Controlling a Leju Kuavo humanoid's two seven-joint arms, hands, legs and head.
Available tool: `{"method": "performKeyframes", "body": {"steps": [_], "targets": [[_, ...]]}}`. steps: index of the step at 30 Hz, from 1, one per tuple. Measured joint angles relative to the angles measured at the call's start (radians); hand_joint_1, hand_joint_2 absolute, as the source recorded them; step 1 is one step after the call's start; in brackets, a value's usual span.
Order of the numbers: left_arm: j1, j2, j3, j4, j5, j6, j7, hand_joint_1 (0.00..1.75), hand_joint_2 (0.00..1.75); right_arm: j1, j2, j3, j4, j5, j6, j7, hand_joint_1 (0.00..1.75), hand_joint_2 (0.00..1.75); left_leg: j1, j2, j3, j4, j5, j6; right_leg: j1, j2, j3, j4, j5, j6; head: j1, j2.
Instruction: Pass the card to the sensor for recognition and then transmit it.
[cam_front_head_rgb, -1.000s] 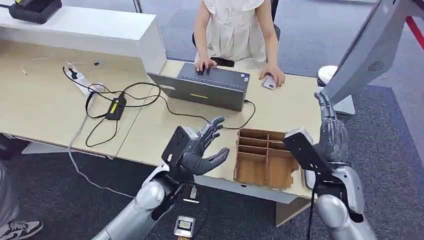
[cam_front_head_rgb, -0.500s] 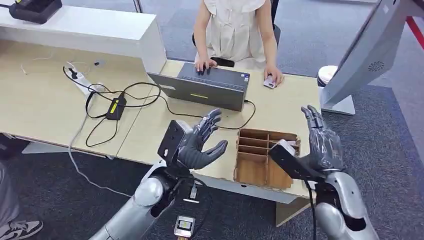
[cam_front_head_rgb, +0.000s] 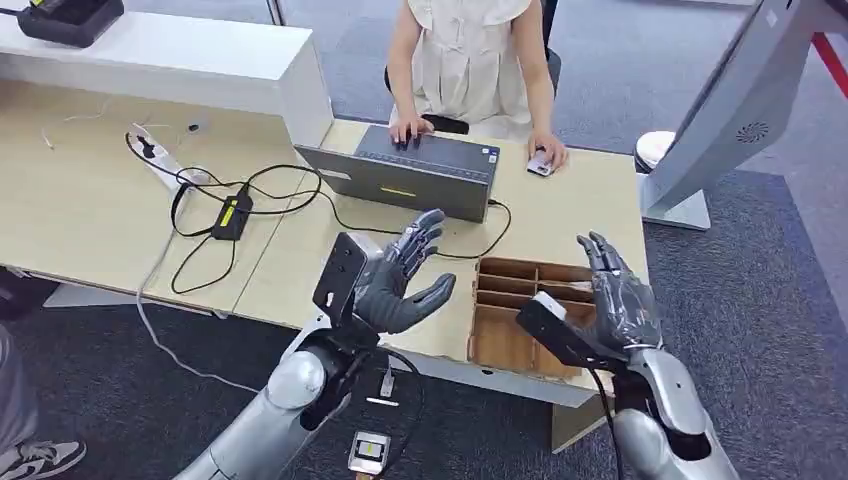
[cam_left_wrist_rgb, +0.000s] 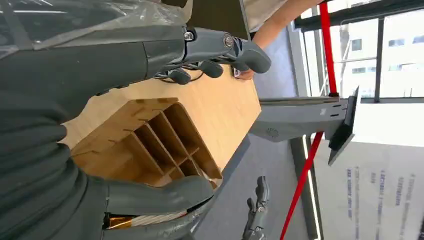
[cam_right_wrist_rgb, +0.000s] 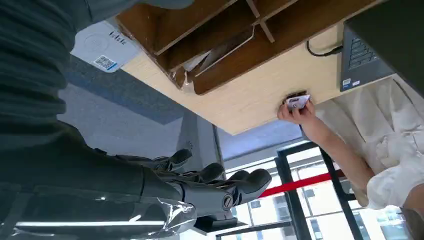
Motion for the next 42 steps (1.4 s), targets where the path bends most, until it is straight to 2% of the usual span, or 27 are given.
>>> {"method": "performKeyframes", "body": {"steps": [3, 13, 22, 34, 42], "targets": [[-0.001, -0.005, 0.000, 0.001, -0.005, -0.006, -0.010, 0.00, 1.75, -0.014, 0.008, 0.005, 0.032, -0.004, -0.019, -0.006, 0.00, 1.75, 0.000, 0.000, 0.000, 0.000, 0.000, 0.000, 0.000, 0.000, 0.000, 0.000, 0.000, 0.000, 0.000, 0.000], [-0.001, -0.006, -0.002, 0.000, -0.002, 0.003, 0.009, 0.00, 1.75, -0.056, 0.025, 0.029, 0.149, 0.011, -0.074, 0.003, 0.00, 1.75, 0.000, 0.000, 0.000, 0.000, 0.000, 0.000, 0.000, 0.000, 0.000, 0.000, 0.000, 0.000, 0.000, 0.000], [0.000, -0.006, -0.002, 0.000, 0.000, 0.003, 0.010, 0.00, 1.75, -0.066, 0.032, 0.039, 0.209, 0.002, -0.090, 0.004, 0.00, 1.75, 0.000, 0.000, 0.000, 0.000, 0.000, 0.000, 0.000, 0.000, 0.000, 0.000, 0.000, 0.000, 0.000, 0.000], [-0.001, -0.006, -0.002, 0.000, 0.005, 0.005, 0.006, 0.00, 1.75, -0.110, 0.040, 0.052, 0.325, -0.045, -0.199, -0.009, 0.00, 1.75, 0.000, 0.000, 0.000, 0.000, 0.000, 0.000, 0.000, 0.000, 0.000, 0.000, 0.000, 0.000, 0.000, 0.000], [-0.001, -0.007, -0.003, 0.000, 0.008, 0.005, 0.003, 0.00, 1.75, -0.126, 0.041, 0.054, 0.414, -0.072, -0.240, -0.026, 0.00, 1.75, 0.000, 0.000, 0.000, 0.000, 0.000, 0.000, 0.000, 0.000, 0.000, 0.000, 0.000, 0.000, 0.000, 0.000]]}}
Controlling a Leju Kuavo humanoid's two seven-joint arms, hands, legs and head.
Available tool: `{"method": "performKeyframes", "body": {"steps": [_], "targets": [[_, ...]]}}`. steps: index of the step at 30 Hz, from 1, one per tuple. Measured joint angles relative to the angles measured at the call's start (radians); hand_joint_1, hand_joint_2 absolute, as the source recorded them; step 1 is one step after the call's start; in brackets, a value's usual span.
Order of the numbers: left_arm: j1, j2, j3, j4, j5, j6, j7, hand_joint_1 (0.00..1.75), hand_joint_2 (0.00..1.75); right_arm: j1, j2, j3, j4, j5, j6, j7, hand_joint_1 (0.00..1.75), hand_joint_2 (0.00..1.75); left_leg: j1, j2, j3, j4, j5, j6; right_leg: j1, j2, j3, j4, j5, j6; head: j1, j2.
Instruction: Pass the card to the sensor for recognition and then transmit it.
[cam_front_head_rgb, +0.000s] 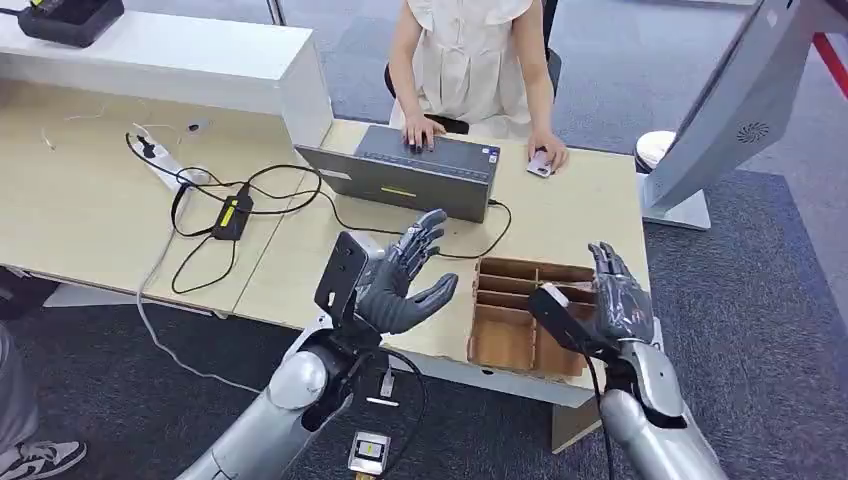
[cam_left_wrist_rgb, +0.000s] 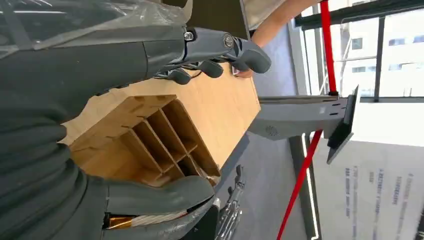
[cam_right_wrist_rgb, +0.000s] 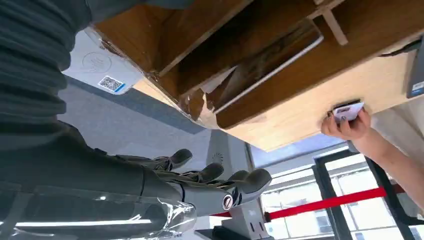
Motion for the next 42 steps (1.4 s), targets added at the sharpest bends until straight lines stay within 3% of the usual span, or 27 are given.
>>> {"method": "performKeyframes", "body": {"steps": [24, 42], "targets": [[-0.001, -0.034, -0.001, 0.053, -0.024, -0.040, -0.037, 0.00, 1.75, -0.028, 0.014, 0.000, 0.133, -0.051, -0.053, -0.024, 0.00, 1.75, 0.000, 0.000, 0.000, 0.000, 0.000, 0.000, 0.000, 0.000, 0.000, 0.000, 0.000, 0.000, 0.000, 0.000], [-0.001, -0.034, -0.002, 0.058, -0.029, -0.027, -0.034, 0.00, 1.75, -0.042, 0.016, -0.018, -0.050, -0.080, -0.041, -0.022, 0.00, 1.75, 0.000, 0.000, 0.000, 0.000, 0.000, 0.000, 0.000, 0.000, 0.000, 0.000, 0.000, 0.000, 0.000, 0.000]]}}
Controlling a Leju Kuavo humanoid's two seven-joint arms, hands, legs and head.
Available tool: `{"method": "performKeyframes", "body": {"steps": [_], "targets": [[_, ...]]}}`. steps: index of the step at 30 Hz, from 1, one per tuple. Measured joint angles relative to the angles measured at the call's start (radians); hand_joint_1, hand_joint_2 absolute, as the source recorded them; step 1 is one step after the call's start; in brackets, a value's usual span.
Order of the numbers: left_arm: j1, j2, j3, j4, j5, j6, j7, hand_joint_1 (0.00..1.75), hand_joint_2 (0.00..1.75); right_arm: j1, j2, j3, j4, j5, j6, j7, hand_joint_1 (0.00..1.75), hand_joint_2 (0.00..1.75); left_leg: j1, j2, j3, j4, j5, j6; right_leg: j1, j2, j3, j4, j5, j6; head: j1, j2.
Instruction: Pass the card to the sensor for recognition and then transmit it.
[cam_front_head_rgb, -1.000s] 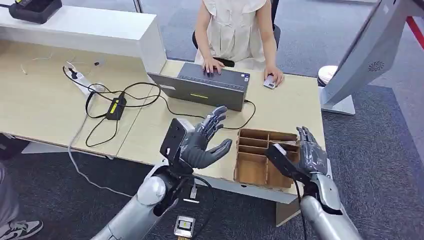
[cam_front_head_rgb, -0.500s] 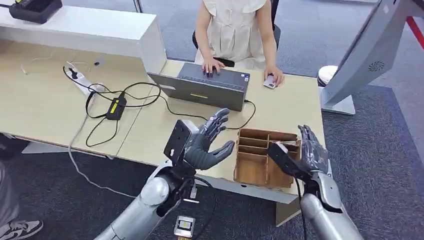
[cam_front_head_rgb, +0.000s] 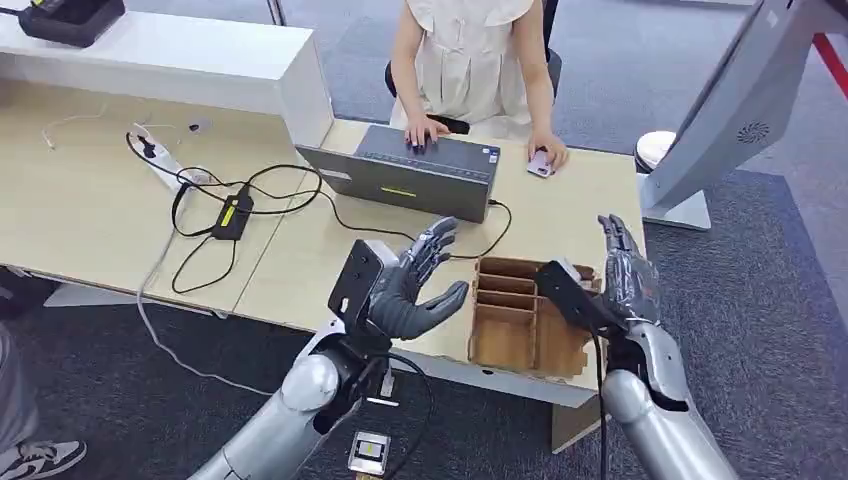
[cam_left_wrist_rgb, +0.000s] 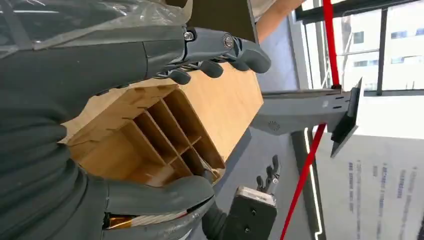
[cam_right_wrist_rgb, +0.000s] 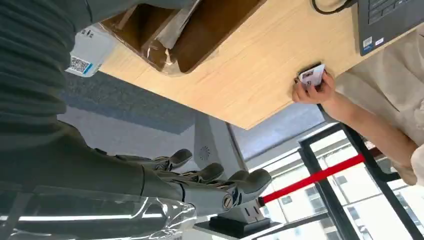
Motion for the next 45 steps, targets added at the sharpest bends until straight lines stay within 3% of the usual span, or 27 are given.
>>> {"method": "performKeyframes", "body": {"steps": [45], "targets": [[0.000, 0.000, 0.000, 0.011, 0.008, -0.011, -0.004, 0.00, 1.75, 0.008, 0.010, 0.021, -0.006, -0.005, 0.050, -0.015, 0.00, 1.75, 0.000, 0.000, 0.000, 0.000, 0.000, 0.000, 0.000, 0.000, 0.000, 0.000, 0.000, 0.000, 0.000, 0.000]]}}
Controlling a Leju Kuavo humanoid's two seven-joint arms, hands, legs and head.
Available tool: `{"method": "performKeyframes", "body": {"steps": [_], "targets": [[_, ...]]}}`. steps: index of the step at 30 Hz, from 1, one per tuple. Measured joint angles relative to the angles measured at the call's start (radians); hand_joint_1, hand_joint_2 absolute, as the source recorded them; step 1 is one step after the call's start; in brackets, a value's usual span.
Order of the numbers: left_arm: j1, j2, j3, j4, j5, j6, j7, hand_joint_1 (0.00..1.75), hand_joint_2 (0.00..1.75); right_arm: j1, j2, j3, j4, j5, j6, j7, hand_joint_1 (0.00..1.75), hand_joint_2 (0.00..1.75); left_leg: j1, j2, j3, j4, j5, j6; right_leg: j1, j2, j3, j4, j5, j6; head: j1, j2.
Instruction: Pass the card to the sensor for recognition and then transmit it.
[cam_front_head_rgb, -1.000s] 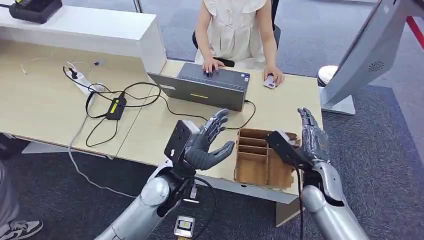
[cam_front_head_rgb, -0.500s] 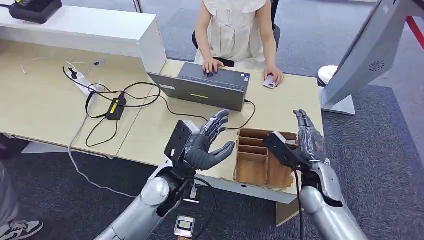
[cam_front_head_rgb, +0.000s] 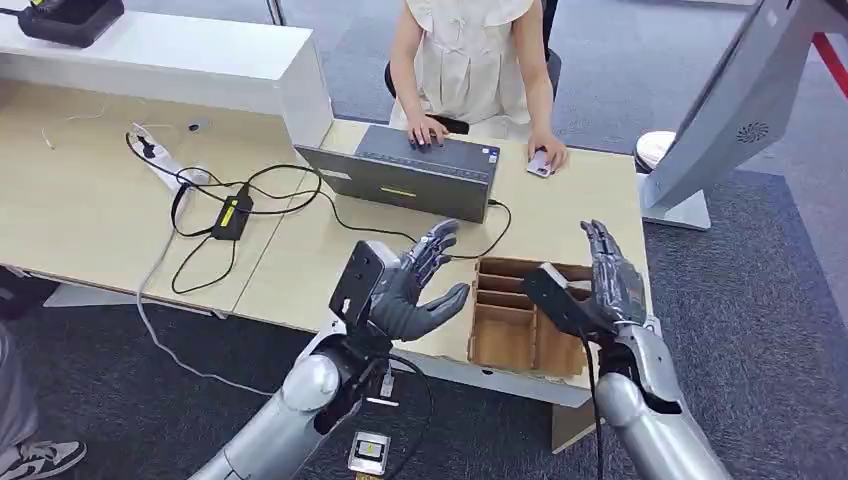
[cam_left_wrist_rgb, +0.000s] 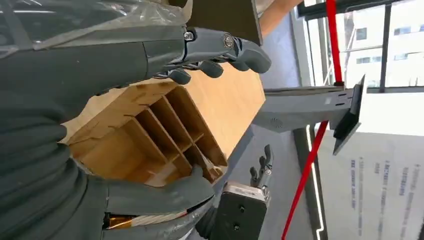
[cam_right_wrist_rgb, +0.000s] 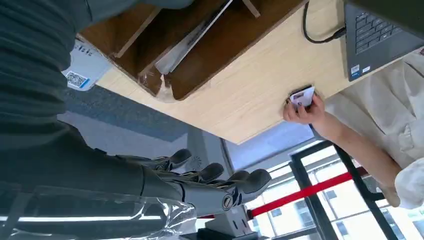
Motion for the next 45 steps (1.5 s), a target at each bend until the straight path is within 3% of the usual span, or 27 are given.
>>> {"method": "performKeyframes", "body": {"steps": [29, 30, 31, 32, 45], "targets": [[0.000, 0.000, 0.000, 0.018, 0.007, 0.005, -0.014, 0.00, 1.75, -0.018, 0.013, 0.018, 0.077, -0.016, 0.001, -0.006, 0.02, 1.75, 0.000, 0.000, 0.000, 0.000, 0.000, 0.000, 0.000, 0.000, 0.000, 0.000, 0.000, 0.000, 0.000, 0.000], [0.000, 0.000, 0.000, 0.018, 0.007, 0.005, -0.014, 0.00, 1.75, -0.018, 0.013, 0.018, 0.078, -0.017, 0.001, -0.006, 0.73, 1.75, 0.000, 0.000, 0.000, 0.000, 0.000, 0.000, 0.000, 0.000, 0.000, 0.000, 0.000, 0.000, 0.000, 0.000], [0.000, 0.000, 0.000, 0.018, 0.007, 0.005, -0.014, 0.00, 1.75, -0.018, 0.013, 0.018, 0.080, -0.017, 0.001, -0.006, 0.73, 1.75, 0.000, 0.000, 0.000, 0.000, 0.000, 0.000, 0.000, 0.000, 0.000, 0.000, 0.000, 0.000, 0.000, 0.000], [0.000, 0.000, 0.000, 0.018, 0.007, 0.004, -0.014, 0.00, 1.75, -0.018, 0.013, 0.019, 0.082, -0.018, 0.001, -0.006, 1.75, 1.75, 0.000, 0.000, 0.000, 0.000, 0.000, 0.000, 0.000, 0.000, 0.000, 0.000, 0.000, 0.000, 0.000, 0.000], [0.000, 0.000, 0.000, 0.020, 0.006, 0.000, -0.014, 0.00, 1.75, -0.018, 0.013, 0.021, 0.098, -0.035, 0.024, 0.001, 1.75, 1.75, 0.000, 0.000, 0.000, 0.000, 0.000, 0.000, 0.000, 0.000, 0.000, 0.000, 0.000, 0.000, 0.000, 0.000]]}}
